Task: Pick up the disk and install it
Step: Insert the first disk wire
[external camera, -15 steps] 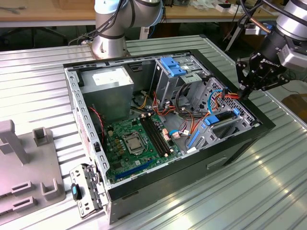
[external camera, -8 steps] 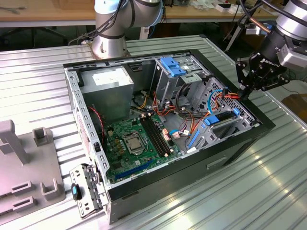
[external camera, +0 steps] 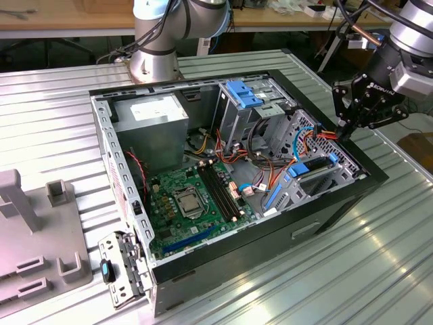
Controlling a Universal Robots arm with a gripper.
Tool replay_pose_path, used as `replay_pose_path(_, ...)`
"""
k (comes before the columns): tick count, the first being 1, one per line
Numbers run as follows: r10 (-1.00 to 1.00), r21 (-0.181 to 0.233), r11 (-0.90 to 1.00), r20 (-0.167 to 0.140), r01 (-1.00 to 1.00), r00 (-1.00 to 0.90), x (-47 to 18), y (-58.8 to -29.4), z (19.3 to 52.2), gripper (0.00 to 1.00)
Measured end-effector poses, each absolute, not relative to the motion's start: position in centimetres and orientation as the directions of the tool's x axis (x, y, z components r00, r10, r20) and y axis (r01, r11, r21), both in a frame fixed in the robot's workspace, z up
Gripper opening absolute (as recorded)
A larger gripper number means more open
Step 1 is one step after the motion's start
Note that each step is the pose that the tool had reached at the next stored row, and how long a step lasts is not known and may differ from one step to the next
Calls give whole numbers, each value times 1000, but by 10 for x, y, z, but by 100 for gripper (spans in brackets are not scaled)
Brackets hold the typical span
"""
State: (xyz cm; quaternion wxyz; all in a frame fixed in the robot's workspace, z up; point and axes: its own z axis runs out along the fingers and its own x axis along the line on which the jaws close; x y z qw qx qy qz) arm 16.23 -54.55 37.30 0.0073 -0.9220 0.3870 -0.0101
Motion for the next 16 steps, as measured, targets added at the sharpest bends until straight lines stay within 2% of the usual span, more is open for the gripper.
replay_pose_path(16, -788, -21, -616, 13, -787, 616, 162, -546, 373, 17)
